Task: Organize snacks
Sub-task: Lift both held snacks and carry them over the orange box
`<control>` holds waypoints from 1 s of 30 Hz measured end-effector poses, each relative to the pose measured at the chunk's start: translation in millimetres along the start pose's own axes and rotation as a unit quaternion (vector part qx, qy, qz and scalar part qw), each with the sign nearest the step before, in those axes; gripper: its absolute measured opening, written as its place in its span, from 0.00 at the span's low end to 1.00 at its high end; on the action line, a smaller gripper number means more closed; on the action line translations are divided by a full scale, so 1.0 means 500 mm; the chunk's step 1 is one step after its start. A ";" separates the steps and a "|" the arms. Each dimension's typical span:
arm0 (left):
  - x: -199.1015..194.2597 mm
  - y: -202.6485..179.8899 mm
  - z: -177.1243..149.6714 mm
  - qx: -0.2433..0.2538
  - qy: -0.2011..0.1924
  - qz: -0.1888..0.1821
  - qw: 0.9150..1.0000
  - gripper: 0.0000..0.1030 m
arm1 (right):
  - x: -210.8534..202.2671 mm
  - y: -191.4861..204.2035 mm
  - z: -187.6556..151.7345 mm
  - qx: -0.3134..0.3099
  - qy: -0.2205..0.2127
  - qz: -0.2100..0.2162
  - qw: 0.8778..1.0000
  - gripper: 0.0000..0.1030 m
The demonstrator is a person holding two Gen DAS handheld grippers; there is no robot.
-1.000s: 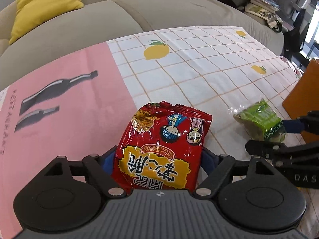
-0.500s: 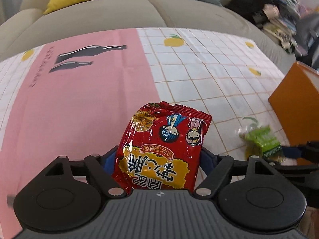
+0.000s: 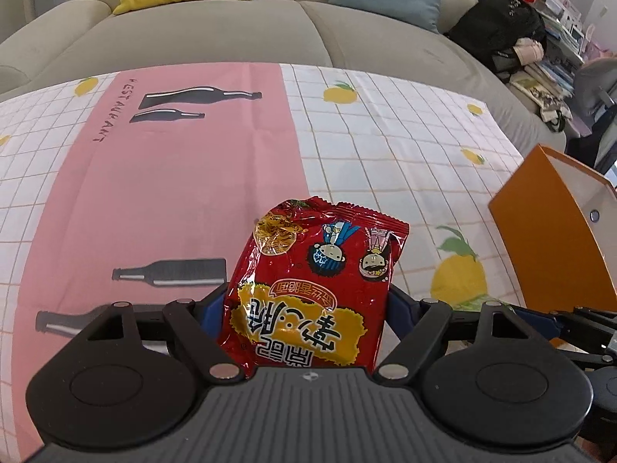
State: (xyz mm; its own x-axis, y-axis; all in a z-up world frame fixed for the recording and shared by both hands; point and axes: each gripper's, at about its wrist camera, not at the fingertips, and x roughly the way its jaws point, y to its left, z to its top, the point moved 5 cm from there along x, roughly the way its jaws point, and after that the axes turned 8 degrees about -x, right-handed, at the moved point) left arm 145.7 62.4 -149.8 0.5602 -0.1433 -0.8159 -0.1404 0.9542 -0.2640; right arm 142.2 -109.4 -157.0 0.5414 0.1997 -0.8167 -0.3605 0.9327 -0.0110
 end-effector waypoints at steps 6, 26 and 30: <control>-0.007 -0.001 -0.023 -0.001 0.024 0.007 1.000 0.89 | 0.013 0.002 -0.033 0.001 0.032 0.004 0.999 0.38; -0.001 0.006 -0.034 -0.015 0.030 0.006 0.999 0.89 | 0.047 0.017 -0.023 -0.037 0.010 -0.021 0.999 0.38; -0.016 -0.002 -0.023 -0.015 0.022 0.001 1.000 0.89 | 0.008 0.015 -0.006 -0.027 -0.018 -0.013 0.999 0.36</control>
State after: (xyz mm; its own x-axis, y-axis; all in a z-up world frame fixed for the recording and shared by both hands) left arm 131.9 59.8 -148.7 0.5238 -0.1529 -0.8380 -0.1667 0.9463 -0.2768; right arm 139.6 -102.7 -162.4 0.5770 0.1872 -0.7950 -0.3858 0.9204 -0.0633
